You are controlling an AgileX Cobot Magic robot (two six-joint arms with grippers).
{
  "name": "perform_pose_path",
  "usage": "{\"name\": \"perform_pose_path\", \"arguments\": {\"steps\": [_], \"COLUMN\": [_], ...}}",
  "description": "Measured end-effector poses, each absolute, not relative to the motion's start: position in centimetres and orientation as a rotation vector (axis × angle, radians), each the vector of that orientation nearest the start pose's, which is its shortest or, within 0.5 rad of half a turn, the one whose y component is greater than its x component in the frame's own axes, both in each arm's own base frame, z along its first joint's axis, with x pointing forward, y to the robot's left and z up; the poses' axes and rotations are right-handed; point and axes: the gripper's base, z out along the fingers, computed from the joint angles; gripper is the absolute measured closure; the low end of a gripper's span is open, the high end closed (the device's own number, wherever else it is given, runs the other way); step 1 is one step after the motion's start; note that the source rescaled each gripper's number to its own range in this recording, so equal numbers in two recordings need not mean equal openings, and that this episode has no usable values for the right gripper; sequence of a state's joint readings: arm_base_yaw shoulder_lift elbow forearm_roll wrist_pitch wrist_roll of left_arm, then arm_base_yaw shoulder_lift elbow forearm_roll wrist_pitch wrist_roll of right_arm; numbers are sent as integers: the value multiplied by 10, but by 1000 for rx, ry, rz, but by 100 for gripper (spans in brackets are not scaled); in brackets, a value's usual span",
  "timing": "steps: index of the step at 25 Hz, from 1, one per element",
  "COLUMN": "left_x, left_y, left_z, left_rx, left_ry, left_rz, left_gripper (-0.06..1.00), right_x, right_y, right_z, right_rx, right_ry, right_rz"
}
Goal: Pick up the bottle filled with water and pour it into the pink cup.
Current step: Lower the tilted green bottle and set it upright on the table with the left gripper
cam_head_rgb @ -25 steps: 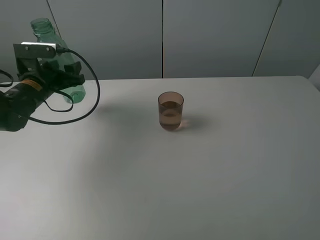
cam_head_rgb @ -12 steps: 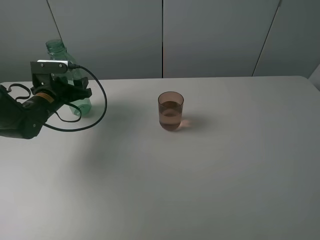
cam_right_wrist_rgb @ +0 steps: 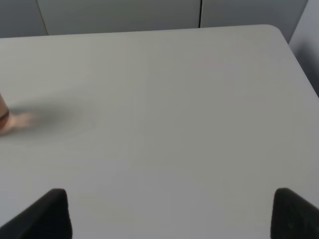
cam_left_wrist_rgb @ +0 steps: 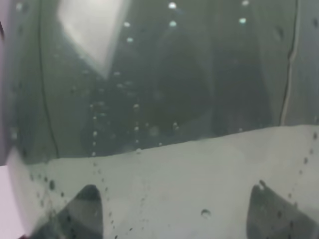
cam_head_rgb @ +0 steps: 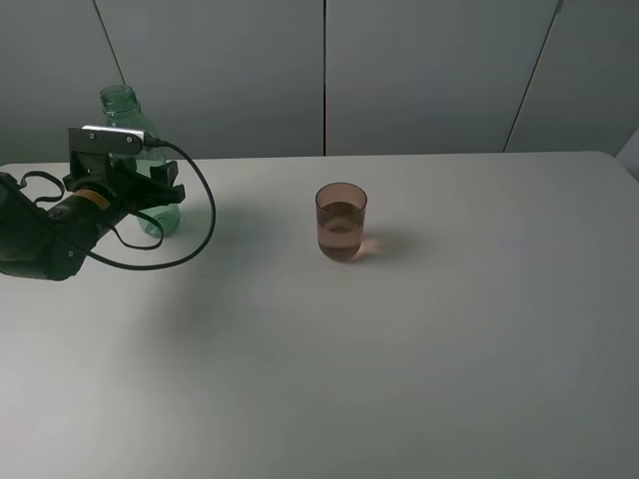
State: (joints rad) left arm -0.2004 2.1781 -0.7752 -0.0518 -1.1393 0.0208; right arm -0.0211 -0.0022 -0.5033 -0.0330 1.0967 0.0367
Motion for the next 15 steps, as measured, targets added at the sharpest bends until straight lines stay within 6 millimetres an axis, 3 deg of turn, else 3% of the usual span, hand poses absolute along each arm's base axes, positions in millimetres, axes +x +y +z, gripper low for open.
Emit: {"name": "perform_pose_path", "arguments": {"steps": [8, 9, 14, 15], "left_x": [360, 360, 361, 361], "left_y": [-69, -69, -69, -69], "left_z": [80, 80, 80, 80], "left_rx": [146, 146, 146, 146], "left_ry": [1742, 1742, 1735, 1735], "left_rz": [-101, -101, -101, -101], "left_gripper": [90, 84, 6, -1], "right_x": [-7, -7, -7, -7], "right_y": [-3, -3, -3, -3], "right_z": [275, 275, 275, 275], "right_rx": [62, 62, 62, 62], "right_ry": [2074, 2074, 2074, 2074], "right_rz": [-30, -30, -30, -30]}}
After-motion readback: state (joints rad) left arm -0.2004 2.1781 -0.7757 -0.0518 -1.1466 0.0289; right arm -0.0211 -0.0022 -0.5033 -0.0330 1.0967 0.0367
